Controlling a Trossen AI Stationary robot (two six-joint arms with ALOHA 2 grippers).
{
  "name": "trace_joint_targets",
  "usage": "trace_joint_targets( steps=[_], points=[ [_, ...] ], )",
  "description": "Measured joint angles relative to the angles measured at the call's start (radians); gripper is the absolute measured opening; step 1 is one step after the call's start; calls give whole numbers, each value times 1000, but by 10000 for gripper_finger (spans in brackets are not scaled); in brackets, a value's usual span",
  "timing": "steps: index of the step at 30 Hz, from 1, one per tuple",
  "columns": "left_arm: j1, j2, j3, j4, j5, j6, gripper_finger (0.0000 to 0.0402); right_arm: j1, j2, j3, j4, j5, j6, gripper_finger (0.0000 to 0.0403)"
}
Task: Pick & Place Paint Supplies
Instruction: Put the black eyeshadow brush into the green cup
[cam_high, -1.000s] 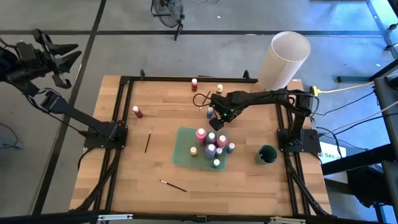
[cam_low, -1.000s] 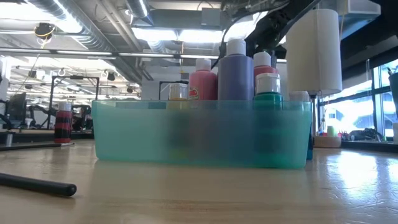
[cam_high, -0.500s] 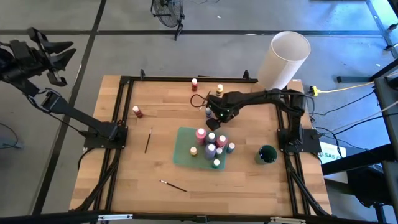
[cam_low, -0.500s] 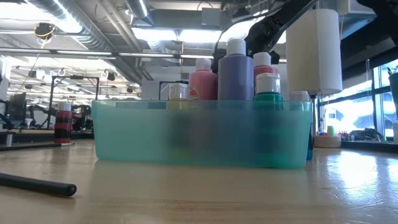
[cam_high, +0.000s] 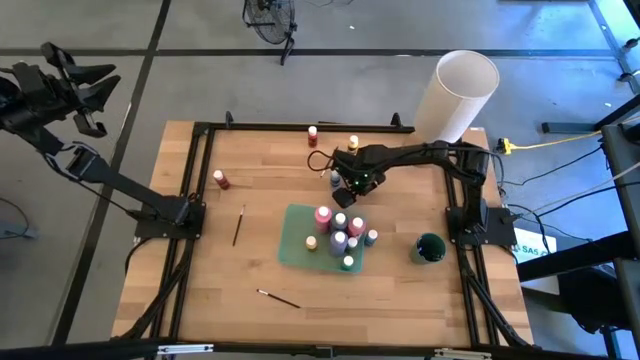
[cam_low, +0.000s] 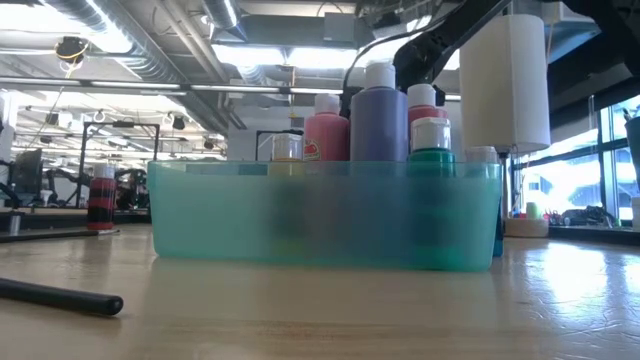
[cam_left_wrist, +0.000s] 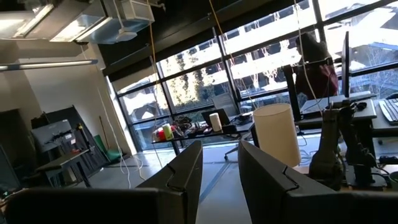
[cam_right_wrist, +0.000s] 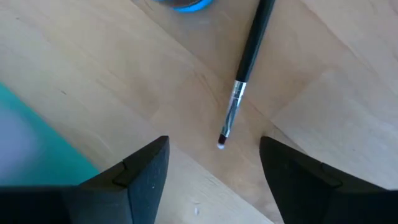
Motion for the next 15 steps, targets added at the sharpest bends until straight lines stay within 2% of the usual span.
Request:
trace_joint_targets(
  steps=[15],
  points=[
    [0, 0, 0, 0, 3, -11, 98, 0, 0, 0, 13, 10, 20, 252]
  ],
)
